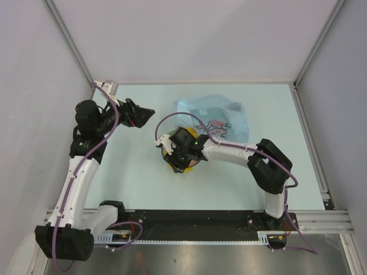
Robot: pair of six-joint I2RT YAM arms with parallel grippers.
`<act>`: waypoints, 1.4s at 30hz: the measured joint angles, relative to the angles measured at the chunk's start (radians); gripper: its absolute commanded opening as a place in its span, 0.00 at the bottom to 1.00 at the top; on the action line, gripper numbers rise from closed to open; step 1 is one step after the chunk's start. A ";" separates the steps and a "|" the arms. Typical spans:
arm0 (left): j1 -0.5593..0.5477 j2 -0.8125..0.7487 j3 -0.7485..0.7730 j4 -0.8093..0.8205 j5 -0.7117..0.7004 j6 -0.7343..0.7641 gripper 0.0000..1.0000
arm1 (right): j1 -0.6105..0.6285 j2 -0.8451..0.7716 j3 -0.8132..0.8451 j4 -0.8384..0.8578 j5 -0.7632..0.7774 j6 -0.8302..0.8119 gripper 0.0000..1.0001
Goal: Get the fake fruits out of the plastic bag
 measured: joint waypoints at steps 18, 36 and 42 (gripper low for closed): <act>0.000 -0.010 -0.024 0.013 0.004 -0.008 0.96 | 0.037 0.022 0.047 0.001 0.098 -0.160 0.37; 0.000 -0.013 -0.035 0.019 0.006 -0.019 0.96 | 0.069 0.026 0.100 -0.022 0.158 -0.152 0.75; 0.002 0.000 -0.035 0.028 0.008 -0.019 0.96 | 0.105 -0.100 0.122 -0.083 0.108 -0.138 0.84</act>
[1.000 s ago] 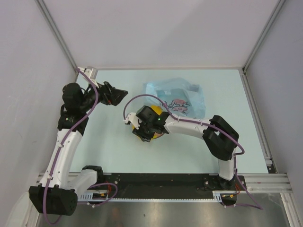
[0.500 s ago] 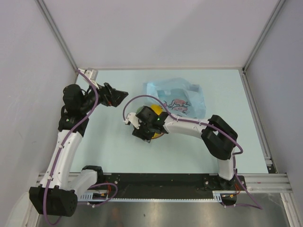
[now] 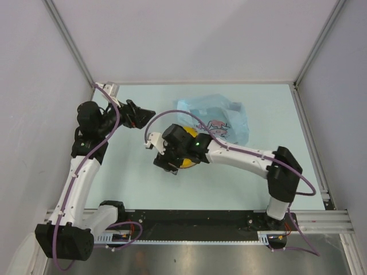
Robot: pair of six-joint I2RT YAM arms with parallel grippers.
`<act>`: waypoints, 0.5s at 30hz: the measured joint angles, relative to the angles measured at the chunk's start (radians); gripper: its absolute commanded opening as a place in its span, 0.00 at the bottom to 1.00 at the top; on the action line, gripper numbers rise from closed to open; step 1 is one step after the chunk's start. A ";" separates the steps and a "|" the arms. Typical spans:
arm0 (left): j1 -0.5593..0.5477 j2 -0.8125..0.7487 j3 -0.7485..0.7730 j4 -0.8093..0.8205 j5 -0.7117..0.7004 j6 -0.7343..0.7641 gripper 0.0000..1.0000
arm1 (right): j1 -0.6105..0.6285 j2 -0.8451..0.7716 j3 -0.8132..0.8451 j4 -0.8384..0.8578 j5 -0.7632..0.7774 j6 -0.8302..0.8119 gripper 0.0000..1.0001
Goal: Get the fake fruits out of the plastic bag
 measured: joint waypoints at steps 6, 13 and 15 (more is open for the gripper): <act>0.000 0.020 0.000 -0.004 0.011 0.011 0.96 | -0.069 -0.253 0.009 -0.147 -0.066 0.003 1.00; -0.080 0.103 0.021 -0.036 0.042 0.053 0.97 | -0.540 -0.463 -0.008 -0.263 -0.154 0.080 0.96; -0.137 0.162 0.043 -0.056 0.044 0.074 0.97 | -0.610 -0.453 -0.027 -0.243 -0.169 0.111 0.87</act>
